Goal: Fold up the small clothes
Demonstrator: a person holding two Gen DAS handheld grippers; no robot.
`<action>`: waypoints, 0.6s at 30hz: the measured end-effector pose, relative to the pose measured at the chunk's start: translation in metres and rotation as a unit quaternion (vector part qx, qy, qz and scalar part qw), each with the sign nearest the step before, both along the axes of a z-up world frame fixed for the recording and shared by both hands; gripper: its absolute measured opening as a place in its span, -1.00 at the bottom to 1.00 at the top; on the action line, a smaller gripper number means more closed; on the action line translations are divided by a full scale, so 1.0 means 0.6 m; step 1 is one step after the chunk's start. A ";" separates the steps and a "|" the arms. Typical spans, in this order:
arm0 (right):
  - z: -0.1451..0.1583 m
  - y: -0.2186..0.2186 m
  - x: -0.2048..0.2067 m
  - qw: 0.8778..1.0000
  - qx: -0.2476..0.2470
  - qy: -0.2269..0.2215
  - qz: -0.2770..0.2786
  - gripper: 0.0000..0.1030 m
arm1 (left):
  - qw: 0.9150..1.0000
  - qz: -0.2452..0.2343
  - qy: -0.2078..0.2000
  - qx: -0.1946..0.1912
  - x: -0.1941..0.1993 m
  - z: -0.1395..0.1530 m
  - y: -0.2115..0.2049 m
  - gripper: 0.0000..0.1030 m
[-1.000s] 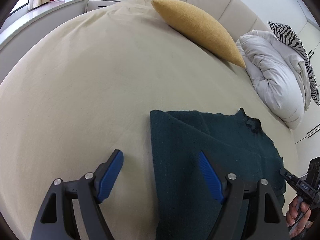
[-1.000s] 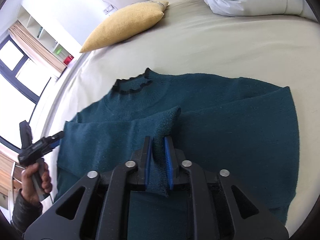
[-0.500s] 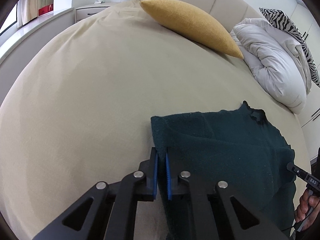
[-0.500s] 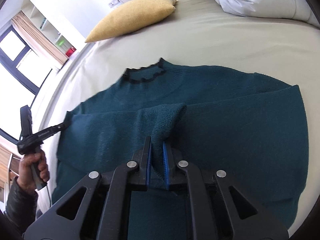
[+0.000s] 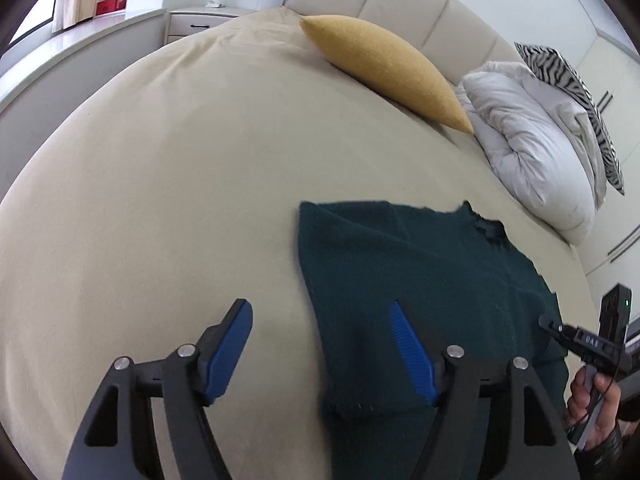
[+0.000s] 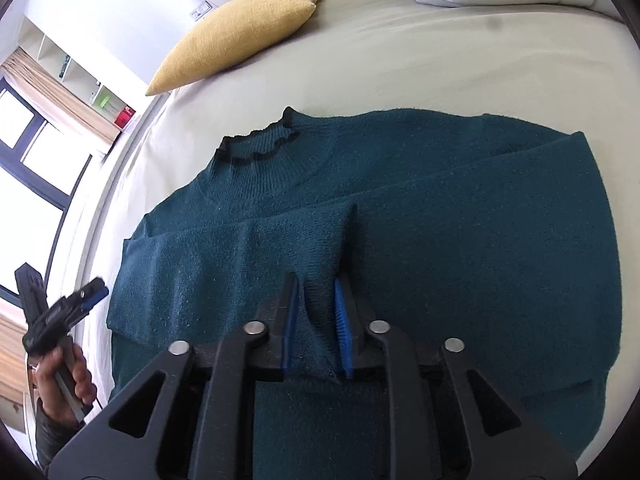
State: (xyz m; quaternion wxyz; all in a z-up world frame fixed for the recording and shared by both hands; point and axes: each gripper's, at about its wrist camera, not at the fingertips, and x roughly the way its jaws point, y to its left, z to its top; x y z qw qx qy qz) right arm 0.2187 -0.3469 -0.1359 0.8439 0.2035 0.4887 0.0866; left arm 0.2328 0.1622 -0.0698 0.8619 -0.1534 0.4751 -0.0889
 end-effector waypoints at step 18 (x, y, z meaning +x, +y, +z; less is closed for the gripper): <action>0.000 0.015 -0.012 0.999 -0.048 0.003 0.016 -0.88 | 0.993 -0.043 0.006 0.106 -0.026 -0.045 -0.048 -0.79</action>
